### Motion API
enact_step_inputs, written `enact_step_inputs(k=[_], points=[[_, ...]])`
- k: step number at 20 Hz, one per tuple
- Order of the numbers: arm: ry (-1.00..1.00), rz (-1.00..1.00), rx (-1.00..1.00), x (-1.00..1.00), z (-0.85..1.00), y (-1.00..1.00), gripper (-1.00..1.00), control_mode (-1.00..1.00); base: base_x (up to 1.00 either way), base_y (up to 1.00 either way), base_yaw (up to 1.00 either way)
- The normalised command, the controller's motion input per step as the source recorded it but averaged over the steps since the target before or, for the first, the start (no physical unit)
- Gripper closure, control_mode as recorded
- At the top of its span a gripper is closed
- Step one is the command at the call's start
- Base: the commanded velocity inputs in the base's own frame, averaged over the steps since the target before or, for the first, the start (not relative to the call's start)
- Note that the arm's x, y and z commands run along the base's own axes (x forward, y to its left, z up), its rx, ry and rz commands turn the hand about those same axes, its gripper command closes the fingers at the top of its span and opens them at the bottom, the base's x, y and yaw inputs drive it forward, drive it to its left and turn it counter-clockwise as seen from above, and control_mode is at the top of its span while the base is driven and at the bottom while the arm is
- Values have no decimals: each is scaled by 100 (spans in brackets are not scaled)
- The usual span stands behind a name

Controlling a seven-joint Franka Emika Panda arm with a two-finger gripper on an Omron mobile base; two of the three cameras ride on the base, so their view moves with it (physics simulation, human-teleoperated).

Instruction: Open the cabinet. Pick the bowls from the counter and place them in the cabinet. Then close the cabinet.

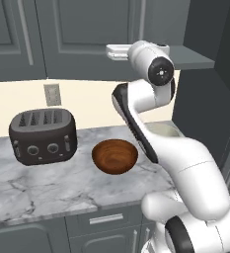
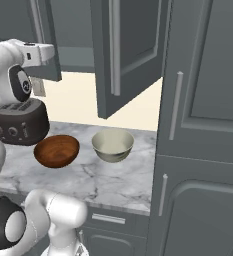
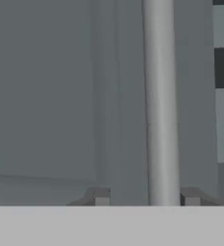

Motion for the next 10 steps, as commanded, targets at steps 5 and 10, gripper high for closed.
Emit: enact_step_inputs(k=[5,10], points=[[10,0,0,-99,-4,100,100,-100,0,0,0],[1,0,-7,-100,-42,100,100,-100,0,0,0]])
